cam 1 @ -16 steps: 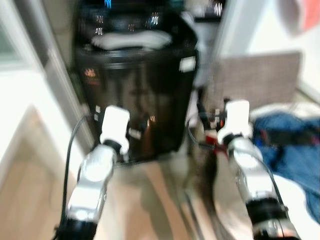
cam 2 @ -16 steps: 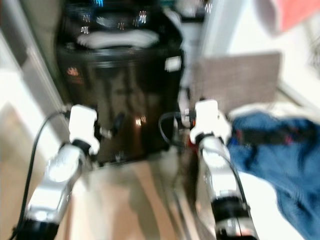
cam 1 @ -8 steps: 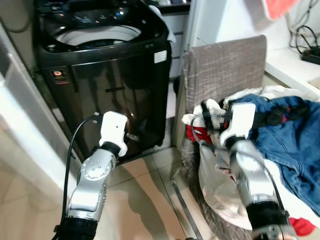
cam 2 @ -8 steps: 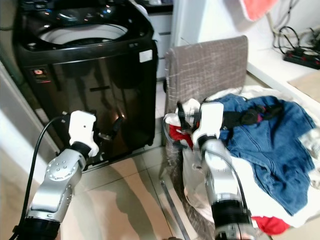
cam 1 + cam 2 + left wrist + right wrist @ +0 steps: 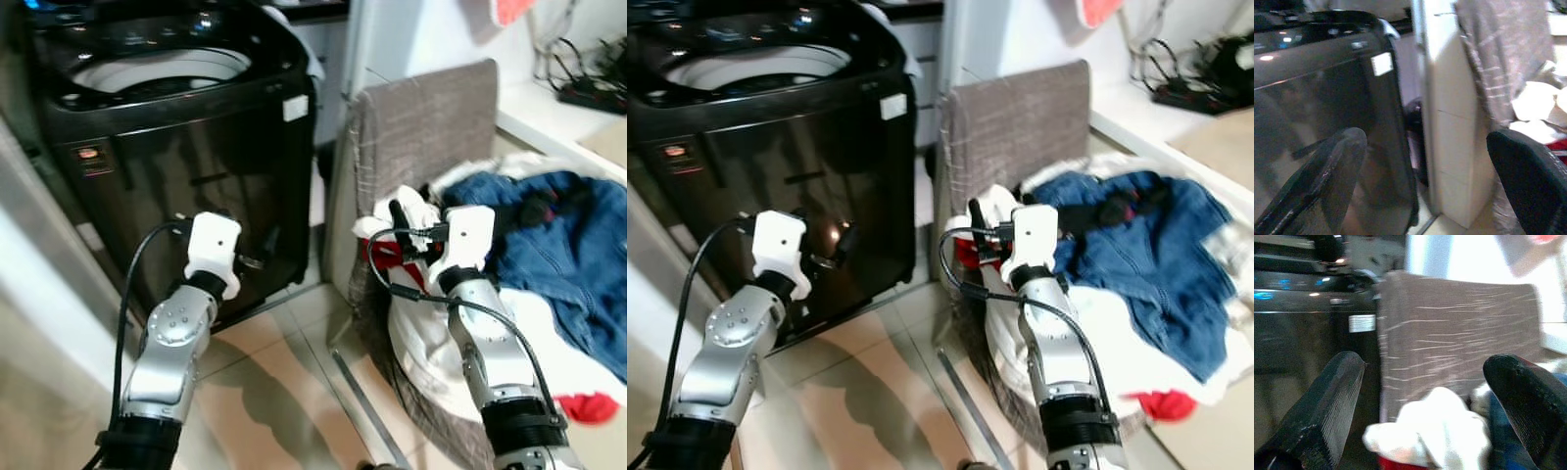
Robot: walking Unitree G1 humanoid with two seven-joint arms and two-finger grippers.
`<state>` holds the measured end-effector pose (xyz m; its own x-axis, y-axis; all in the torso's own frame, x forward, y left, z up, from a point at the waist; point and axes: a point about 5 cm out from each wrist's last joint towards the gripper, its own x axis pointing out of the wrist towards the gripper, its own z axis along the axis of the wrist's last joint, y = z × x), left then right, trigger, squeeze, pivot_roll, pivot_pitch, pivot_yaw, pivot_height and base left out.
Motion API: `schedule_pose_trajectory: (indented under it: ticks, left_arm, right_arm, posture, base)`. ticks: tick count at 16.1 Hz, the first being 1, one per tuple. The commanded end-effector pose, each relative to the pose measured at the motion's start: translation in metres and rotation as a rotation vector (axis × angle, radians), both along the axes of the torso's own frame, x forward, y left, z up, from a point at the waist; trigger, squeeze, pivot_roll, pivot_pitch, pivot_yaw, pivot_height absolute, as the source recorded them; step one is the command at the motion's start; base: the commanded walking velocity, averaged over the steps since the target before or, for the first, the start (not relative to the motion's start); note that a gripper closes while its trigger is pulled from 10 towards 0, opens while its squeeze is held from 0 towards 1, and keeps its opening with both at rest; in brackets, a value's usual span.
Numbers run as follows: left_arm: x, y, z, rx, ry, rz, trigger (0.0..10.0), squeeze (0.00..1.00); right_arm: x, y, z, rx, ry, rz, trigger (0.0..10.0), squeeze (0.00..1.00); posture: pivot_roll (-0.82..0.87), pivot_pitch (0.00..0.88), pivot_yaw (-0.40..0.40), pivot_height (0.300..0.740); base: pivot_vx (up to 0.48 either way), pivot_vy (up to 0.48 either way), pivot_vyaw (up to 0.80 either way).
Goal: Clothes washing
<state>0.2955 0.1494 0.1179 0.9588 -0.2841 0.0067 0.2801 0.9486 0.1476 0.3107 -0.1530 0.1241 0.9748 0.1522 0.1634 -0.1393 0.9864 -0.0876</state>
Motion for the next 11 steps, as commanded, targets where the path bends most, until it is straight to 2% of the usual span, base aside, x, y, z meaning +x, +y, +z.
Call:
schedule_pose_trajectory:
  ticks: [1,6,8,11]
  left_arm:
    - [0.003,-0.01,0.003,0.013,-0.021,-0.038,10.0,0.0]
    - [0.006,-0.017,0.007,0.021,-0.038,-0.078,10.0,0.0]
    - [0.007,-0.018,0.008,0.016,-0.04,-0.086,10.0,0.0]
    - [0.01,-0.017,0.005,0.001,-0.028,-0.074,10.0,0.0]
  right_arm:
    - [0.001,-0.012,0.008,-0.013,-0.037,-0.053,10.0,0.0]
    - [-0.004,-0.016,0.005,-0.017,-0.035,-0.081,10.0,0.0]
    - [-0.005,-0.017,0.009,-0.04,-0.065,-0.094,10.0,0.0]
    - [-0.007,-0.021,0.033,-0.065,-0.172,-0.135,10.0,0.0]
  posture:
    - [-0.15,0.0,0.023,0.74]
    - [-0.17,0.0,0.039,0.74]
    - [-0.18,0.0,0.044,0.74]
    - [-0.19,0.0,0.053,0.74]
  base:
    - [0.0,0.0,-0.63]
    - [0.0,0.0,-0.63]
    - [0.0,0.0,-0.63]
    - [0.0,0.0,-0.63]
